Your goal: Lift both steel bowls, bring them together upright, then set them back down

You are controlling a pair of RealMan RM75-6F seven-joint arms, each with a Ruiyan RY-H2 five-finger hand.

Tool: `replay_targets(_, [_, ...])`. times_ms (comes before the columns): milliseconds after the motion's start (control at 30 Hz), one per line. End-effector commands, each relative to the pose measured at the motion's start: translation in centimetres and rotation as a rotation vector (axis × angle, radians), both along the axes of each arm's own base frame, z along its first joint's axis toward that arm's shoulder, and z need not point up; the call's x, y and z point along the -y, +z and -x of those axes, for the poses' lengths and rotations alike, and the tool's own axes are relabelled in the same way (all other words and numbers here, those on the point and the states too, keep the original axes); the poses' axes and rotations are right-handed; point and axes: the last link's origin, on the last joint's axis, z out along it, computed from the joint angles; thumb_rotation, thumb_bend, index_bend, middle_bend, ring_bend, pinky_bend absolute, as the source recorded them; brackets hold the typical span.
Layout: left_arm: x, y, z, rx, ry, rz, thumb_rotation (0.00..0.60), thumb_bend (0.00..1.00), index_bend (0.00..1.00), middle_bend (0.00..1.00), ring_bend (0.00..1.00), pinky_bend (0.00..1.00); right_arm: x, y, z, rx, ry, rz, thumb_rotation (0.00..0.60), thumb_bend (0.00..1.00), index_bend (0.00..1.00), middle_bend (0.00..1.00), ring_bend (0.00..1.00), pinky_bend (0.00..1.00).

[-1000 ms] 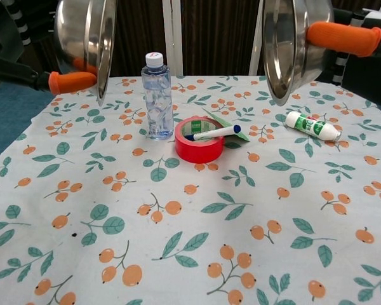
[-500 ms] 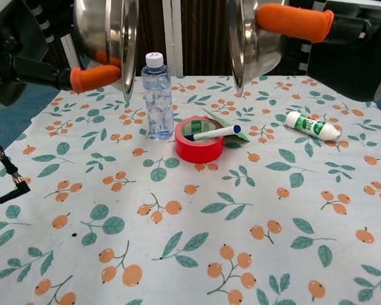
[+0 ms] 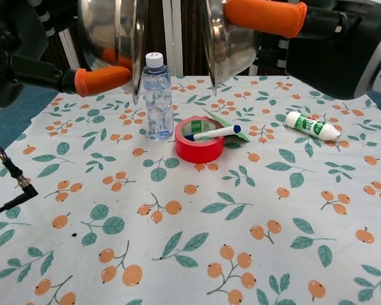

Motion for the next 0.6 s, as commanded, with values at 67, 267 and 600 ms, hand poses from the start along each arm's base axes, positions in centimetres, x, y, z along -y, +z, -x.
replay_targets(67, [0.3,-0.2,-0.6,-0.002,-0.019,-0.026,0.600,0.00,0.34,0.28,0.25,0.39,-0.4,-0.5,-0.6,0.003,0.016,-0.013,0.600,0.23,0.54,0.29,0.41,0.45])
replay_targets(267, [0.4,-1.1,-1.0,-0.023,-0.034,-0.047,0.600,0.00,0.34,0.28,0.25,0.39,-1.4,-1.3,-1.6,0.008,0.046,-0.046,0.600,0.23,0.54,0.29,0.41,0.45])
replay_targets(600, [0.8,-2.3,-2.0,-0.009,-0.070,-0.041,0.600,0.00,0.34,0.28,0.25,0.39,-1.8,-1.9,-2.2,0.006,0.070,-0.062,0.600,0.23,0.54,0.29,0.41,0.45])
